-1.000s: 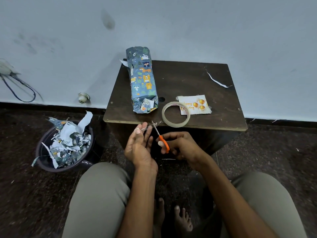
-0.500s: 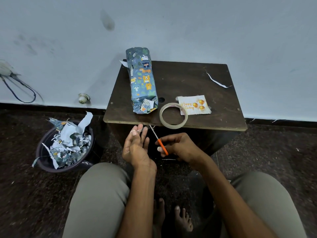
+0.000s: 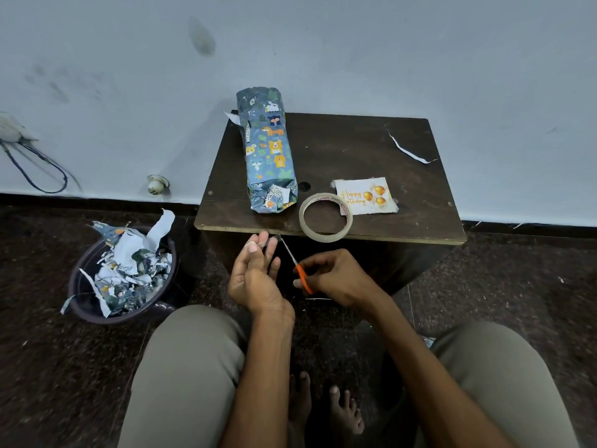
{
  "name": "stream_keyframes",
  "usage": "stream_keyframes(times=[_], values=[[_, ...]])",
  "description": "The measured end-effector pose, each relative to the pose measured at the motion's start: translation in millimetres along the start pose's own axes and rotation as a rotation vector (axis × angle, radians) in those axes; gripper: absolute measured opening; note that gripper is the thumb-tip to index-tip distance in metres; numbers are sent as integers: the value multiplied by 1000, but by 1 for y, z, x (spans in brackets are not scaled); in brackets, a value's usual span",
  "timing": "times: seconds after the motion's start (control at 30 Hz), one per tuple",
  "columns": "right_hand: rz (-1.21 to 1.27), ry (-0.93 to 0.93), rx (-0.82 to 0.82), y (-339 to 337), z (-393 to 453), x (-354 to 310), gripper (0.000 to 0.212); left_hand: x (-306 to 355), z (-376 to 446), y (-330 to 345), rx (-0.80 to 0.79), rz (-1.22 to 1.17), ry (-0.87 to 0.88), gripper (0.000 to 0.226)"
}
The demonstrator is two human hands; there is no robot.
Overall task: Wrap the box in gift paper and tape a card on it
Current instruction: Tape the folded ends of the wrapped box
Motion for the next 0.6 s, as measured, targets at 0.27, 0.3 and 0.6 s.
stream_keyframes(times=[0.27, 0.3, 0.6], values=[[-465, 29, 54, -4, -11, -11, 26, 6, 1, 2, 3, 1, 32, 15], [-527, 28, 60, -8, -15, -14, 29, 8, 1, 2, 1, 2, 36, 15], [-179, -136, 193, -78, -64, -44, 35, 11, -4, 5, -54, 17, 11, 17]])
Point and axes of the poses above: each hand's wrist, its own z-axis towards the middle knuckle, its own y-axis out of the palm, x = y × z, the point moved 5 cm from there along z, towards the middle knuckle, and after that the axes turned 14 degrees about y, right-handed, at the moved point
